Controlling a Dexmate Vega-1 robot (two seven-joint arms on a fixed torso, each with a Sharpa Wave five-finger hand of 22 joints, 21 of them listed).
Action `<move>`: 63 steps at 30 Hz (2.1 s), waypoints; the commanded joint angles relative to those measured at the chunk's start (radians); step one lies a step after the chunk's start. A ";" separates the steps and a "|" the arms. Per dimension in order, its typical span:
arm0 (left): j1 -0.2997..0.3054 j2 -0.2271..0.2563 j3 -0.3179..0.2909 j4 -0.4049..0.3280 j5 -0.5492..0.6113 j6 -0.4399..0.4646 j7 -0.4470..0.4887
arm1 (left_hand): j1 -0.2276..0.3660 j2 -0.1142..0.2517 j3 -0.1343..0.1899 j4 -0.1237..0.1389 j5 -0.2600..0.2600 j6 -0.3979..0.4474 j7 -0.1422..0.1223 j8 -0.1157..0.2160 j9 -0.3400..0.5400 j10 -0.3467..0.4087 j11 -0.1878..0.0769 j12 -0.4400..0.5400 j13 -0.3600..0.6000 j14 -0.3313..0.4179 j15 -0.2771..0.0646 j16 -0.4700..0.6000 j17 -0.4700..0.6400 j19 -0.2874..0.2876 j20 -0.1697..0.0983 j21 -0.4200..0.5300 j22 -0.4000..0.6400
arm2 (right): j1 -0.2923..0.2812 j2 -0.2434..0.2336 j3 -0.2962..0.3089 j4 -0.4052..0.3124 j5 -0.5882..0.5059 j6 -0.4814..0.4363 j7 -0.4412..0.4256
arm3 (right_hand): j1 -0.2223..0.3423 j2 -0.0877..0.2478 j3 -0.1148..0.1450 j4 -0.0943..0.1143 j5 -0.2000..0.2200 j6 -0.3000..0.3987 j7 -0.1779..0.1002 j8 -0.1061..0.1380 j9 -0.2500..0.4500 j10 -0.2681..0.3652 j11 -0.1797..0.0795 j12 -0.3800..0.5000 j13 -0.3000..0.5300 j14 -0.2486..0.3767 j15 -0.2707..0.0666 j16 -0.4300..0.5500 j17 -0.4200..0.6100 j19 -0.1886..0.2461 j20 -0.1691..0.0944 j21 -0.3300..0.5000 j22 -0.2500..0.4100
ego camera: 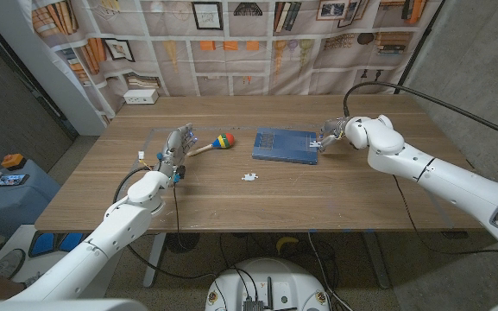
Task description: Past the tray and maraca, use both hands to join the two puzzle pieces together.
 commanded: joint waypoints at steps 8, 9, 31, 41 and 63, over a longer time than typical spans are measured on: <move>0.008 0.004 0.004 -0.007 -0.006 0.011 0.001 | -0.007 0.075 0.004 0.000 0.004 0.008 -0.005 -0.001 0.001 0.000 0.000 -0.001 0.005 0.006 -0.001 -0.001 0.003 0.008 0.004 -0.002 0.003 | 0.004 0.021 -0.012 0.038 -0.027 0.026 -0.044 | 0.035 -0.005 0.010 0.000 -0.005 0.044 -0.016 0.031 0.007 0.014 -0.014 0.005 0.006 0.017 -0.005 0.011 0.002 0.025 -0.001 0.007 0.003; 0.008 0.005 0.004 -0.009 -0.006 0.015 0.003 | -0.008 0.075 0.004 0.000 0.004 0.008 -0.005 -0.001 0.001 0.000 -0.001 -0.001 0.005 0.006 0.000 -0.001 0.003 0.008 0.003 -0.002 0.003 | 0.004 0.022 -0.012 0.040 -0.028 0.028 -0.049 | 0.037 -0.006 0.010 0.000 -0.005 0.046 -0.018 0.032 0.008 0.014 -0.014 0.005 0.006 0.017 -0.005 0.011 0.002 0.026 -0.001 0.007 0.003; -0.003 0.003 0.010 -0.005 -0.009 0.032 0.006 | -0.009 0.074 0.006 0.001 0.004 0.008 -0.005 -0.001 0.001 0.001 -0.002 -0.001 0.005 0.008 0.000 -0.001 0.003 0.009 0.004 -0.002 0.003 | -0.006 0.040 -0.015 0.062 -0.055 0.017 -0.115 | 0.072 -0.021 -0.006 0.005 -0.046 0.159 -0.064 0.095 0.008 0.073 -0.053 0.016 0.004 0.061 -0.033 0.024 0.004 0.074 -0.013 0.008 0.003; -0.012 0.004 0.015 0.000 -0.012 0.045 0.004 | -0.010 0.074 0.006 0.001 0.003 0.008 -0.005 -0.002 0.001 0.002 -0.003 -0.001 0.006 0.009 0.000 -0.001 0.003 0.010 0.005 -0.002 0.003 | -0.017 0.039 -0.015 0.052 -0.068 0.005 -0.128 | 0.091 -0.027 -0.017 0.006 -0.067 0.228 -0.078 0.133 0.010 0.112 -0.076 0.021 0.002 0.089 -0.045 0.033 0.005 0.104 -0.022 0.009 0.003; -0.002 0.011 0.014 -0.010 -0.017 0.055 0.009 | -0.011 0.074 0.007 0.001 0.003 0.009 -0.003 -0.001 0.002 0.004 0.001 -0.001 0.006 0.010 0.001 -0.001 0.003 0.011 0.005 -0.002 0.003 | -0.031 0.058 -0.016 0.060 -0.086 -0.016 -0.179 | 0.135 -0.027 -0.026 0.006 -0.072 0.325 -0.085 0.182 0.008 0.184 -0.116 0.027 -0.001 0.140 -0.076 0.047 0.006 0.154 -0.046 0.010 0.003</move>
